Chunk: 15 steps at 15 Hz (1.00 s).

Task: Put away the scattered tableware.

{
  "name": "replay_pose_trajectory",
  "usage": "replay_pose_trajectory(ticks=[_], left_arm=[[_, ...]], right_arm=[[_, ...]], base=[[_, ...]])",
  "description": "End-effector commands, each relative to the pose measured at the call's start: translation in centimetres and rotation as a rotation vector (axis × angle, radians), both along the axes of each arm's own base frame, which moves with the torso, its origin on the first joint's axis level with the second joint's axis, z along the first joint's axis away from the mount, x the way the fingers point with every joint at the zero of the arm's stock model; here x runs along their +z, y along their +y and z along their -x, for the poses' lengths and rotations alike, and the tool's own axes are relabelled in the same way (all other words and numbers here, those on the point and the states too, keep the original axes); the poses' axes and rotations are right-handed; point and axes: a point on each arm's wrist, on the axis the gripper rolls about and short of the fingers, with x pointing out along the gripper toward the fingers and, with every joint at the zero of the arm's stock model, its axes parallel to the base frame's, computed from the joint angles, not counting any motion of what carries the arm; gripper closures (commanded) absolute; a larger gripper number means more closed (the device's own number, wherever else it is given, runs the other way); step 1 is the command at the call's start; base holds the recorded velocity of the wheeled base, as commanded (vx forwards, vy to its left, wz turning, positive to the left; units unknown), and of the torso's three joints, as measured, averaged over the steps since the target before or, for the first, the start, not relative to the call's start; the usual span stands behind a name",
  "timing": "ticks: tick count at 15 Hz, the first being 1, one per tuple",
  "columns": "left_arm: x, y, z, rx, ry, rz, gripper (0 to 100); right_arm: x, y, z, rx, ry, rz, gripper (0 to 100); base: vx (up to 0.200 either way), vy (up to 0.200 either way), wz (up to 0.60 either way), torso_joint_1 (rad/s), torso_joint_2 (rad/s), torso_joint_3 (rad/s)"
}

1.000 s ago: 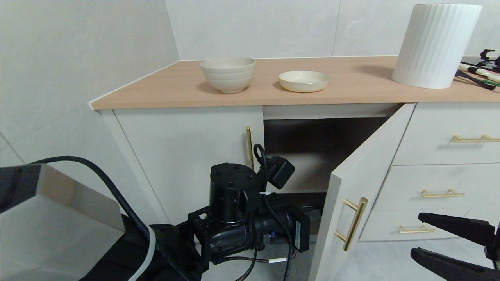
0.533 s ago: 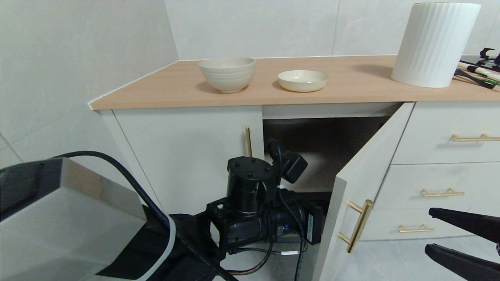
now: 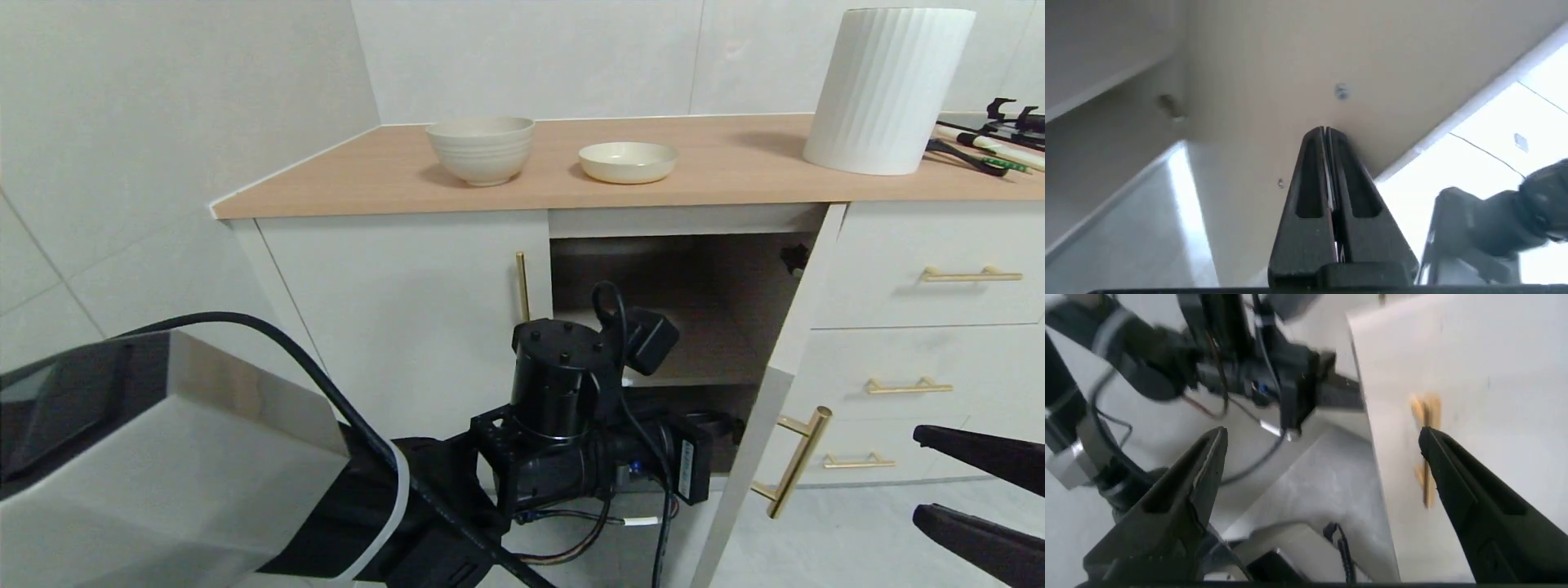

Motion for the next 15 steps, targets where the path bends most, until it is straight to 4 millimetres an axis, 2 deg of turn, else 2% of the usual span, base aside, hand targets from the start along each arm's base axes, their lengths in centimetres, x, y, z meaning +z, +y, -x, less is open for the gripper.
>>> replay_pose_trajectory(ticks=[1,3,4,6,9,10,12,13,15], left_arm=[[-0.6,-0.5,-0.4,0.007,0.004,-0.007,100],[-0.8,-0.7,-0.3,0.007,0.005,-0.01,100],[-0.5,-1.3,0.2,0.009,-0.007,-0.002,100],[0.0,-2.3,0.8,0.003,-0.024,0.012,100],[0.1,-4.6,4.1,-0.084,-0.023,0.009,100],[0.7,-6.3,7.0,-0.157,-0.038,0.029,100],[0.8,-6.5,7.4,-0.165,-0.04,0.033,100],[1.9,-6.4,8.0,-0.128,-0.064,0.063,100],[2.9,-4.3,6.7,-0.05,-0.078,0.078,100]], right_arm=[[0.2,0.0,0.0,0.001,-0.006,-0.005,0],[1.0,0.0,0.0,0.001,-0.03,-0.022,0],[2.7,0.1,-0.2,0.002,-0.073,-0.053,0],[4.0,0.3,-0.4,0.004,-0.103,-0.075,0],[4.8,0.1,-0.1,0.005,-0.129,-0.094,0],[5.3,-0.2,0.4,0.005,-0.154,-0.113,0],[5.3,-0.3,0.4,0.005,-0.154,-0.113,0],[5.4,-0.5,0.8,0.007,-0.143,-0.105,0],[5.3,-0.5,0.7,0.008,-0.133,-0.098,0]], base=[[0.0,0.0,0.0,0.0,0.0,0.0],[0.0,0.0,0.0,0.0,0.0,0.0],[0.0,0.0,0.0,0.0,0.0,0.0],[0.0,0.0,0.0,0.0,0.0,0.0],[0.0,0.0,0.0,0.0,0.0,0.0],[0.0,0.0,0.0,0.0,0.0,0.0],[0.0,0.0,0.0,0.0,0.0,0.0],[0.0,0.0,0.0,0.0,0.0,0.0],[0.0,0.0,0.0,0.0,0.0,0.0]])
